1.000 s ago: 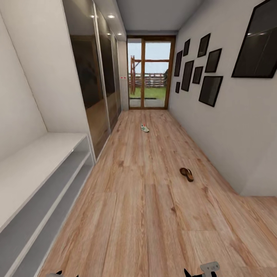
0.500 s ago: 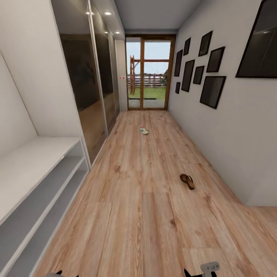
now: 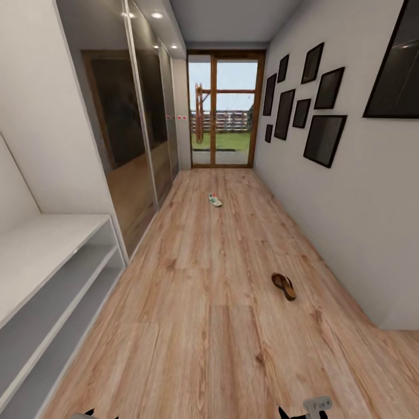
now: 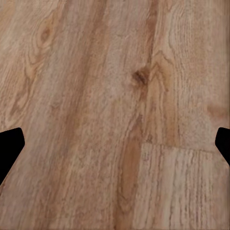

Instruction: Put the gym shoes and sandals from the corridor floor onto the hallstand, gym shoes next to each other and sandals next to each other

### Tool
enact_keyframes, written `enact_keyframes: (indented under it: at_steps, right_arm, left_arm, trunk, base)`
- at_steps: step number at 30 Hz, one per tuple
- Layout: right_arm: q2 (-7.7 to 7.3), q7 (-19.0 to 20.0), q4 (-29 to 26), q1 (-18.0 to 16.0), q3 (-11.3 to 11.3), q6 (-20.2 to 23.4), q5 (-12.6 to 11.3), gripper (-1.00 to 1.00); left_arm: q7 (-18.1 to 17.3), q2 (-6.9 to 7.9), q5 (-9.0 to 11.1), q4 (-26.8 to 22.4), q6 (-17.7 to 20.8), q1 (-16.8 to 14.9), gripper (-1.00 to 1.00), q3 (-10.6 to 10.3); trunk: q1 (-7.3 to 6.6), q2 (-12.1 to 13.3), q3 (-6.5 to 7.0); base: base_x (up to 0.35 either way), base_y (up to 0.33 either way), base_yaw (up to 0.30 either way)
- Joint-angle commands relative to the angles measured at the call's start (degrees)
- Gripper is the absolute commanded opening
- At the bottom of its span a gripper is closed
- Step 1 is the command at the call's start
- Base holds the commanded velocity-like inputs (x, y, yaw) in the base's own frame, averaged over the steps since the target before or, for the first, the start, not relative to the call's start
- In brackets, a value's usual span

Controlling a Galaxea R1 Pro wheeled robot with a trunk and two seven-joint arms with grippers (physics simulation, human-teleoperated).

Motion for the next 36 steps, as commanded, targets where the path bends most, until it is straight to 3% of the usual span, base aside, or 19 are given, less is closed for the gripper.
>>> enact_keyframes:
  at_steps: [1,36]
  right_arm:
    - [-0.02,0.23,0.05,-0.04,0.37,-0.14,-0.5,1.0]
    - [-0.04,0.23,0.05,-0.04,0.34,-0.14,-0.51,1.0]
  left_arm:
    - [-0.37,-0.03,-0.18,0.04,-0.16,-0.05,1.0,0.33]
    - [-0.37,-0.03,-0.17,0.05,-0.16,-0.05,1.0,0.3]
  trunk:
    - [0.02,-0.02,-0.05]
    - [0.02,-0.02,-0.05]
  base:
    - [0.314,-0.123,0.0]
    - [0.305,-0.132,0.0]
